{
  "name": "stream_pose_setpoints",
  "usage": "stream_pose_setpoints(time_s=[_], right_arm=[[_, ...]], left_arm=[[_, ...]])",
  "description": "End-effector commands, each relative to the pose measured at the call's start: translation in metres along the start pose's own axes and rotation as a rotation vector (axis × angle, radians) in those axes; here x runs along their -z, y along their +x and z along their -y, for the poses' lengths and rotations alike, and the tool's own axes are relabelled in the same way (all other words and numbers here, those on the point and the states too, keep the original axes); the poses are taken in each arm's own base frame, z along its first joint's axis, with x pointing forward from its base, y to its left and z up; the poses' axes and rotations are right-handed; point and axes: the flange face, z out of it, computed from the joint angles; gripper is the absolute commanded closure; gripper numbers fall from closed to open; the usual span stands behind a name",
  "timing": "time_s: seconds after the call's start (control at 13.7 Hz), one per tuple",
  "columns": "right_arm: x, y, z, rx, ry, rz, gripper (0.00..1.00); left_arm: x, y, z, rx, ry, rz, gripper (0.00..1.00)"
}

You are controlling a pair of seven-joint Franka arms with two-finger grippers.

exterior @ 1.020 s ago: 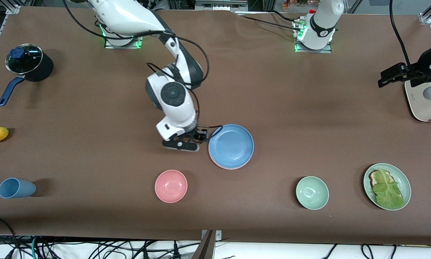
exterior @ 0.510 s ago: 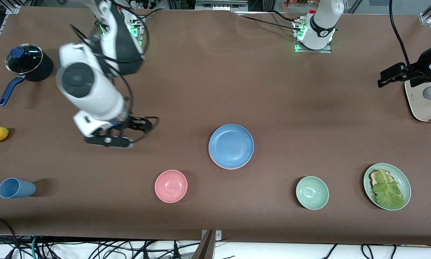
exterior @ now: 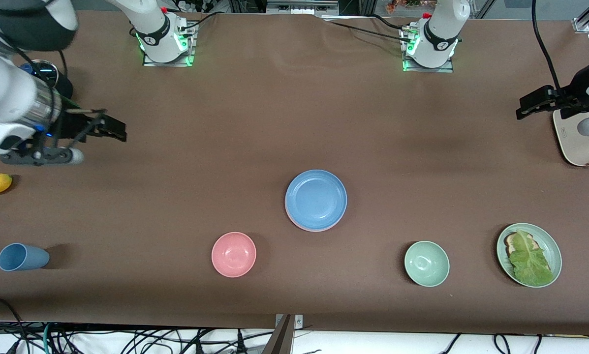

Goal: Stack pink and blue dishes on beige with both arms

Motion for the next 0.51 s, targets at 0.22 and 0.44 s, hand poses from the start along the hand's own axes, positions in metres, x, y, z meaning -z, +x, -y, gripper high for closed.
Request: stream_pose_setpoints(time_s=[0.22, 0.44], right_arm=[[0.022, -0.054, -0.027, 0.067, -0.054, -0.02, 0.0], [0.025, -0.054, -0.033, 0.103, -0.076, -0.021, 0.0]], left_arm=[[0.005, 0.0, -0.002, -0.001, -0.028, -0.006, 0.0], [0.005, 0.0, -0.002, -0.003, -0.028, -0.006, 0.0]])
